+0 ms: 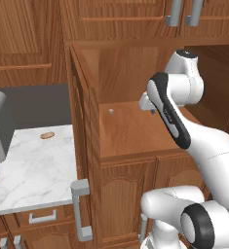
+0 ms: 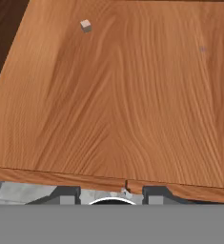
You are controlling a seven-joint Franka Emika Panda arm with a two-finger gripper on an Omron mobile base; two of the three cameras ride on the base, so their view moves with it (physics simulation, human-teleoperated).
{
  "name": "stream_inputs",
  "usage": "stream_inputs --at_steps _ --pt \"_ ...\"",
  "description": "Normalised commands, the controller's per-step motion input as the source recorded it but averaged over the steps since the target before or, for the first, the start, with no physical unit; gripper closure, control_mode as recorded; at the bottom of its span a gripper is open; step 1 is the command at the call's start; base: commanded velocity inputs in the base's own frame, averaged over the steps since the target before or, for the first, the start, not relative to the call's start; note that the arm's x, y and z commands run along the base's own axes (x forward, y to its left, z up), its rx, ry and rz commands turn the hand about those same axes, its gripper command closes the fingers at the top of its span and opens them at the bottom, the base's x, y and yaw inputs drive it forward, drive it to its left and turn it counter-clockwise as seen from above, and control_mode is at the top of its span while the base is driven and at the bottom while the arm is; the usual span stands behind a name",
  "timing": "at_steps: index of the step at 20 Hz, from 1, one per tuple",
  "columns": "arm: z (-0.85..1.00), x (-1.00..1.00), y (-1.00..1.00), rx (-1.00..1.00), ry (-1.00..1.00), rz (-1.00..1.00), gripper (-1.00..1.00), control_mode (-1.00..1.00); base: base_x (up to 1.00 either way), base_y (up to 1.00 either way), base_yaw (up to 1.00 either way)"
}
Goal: Pick the oil and vinegar bottle and oil and vinegar bottle from the counter and place them in the cabinet.
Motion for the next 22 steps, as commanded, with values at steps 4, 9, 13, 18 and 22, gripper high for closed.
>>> stream_inputs --at_steps 4,9,13,18,22 --pt "-0.06 -0.13 0.00 0.00 0.00 0.00 -1.00 -1.00 0.00 0.00 0.00" --pt "-0.18 -0.62 -0.06 0.00 -0.12 0.05 -1.00 -1.00 0.00 0.00 0.00" --pt "-0.27 -0.89 -0.14 -0.01 -0.17 0.09 -1.00 -1.00 0.00 0.00 0.00" --pt "-0.32 -0.94 -0.22 0.00 -0.18 0.09 -1.00 -1.00 0.00 0.00 0.00" --pt "-0.20 -0.86 -0.17 0.00 -0.26 0.09 -1.00 -1.00 0.00 0.00 0.00"
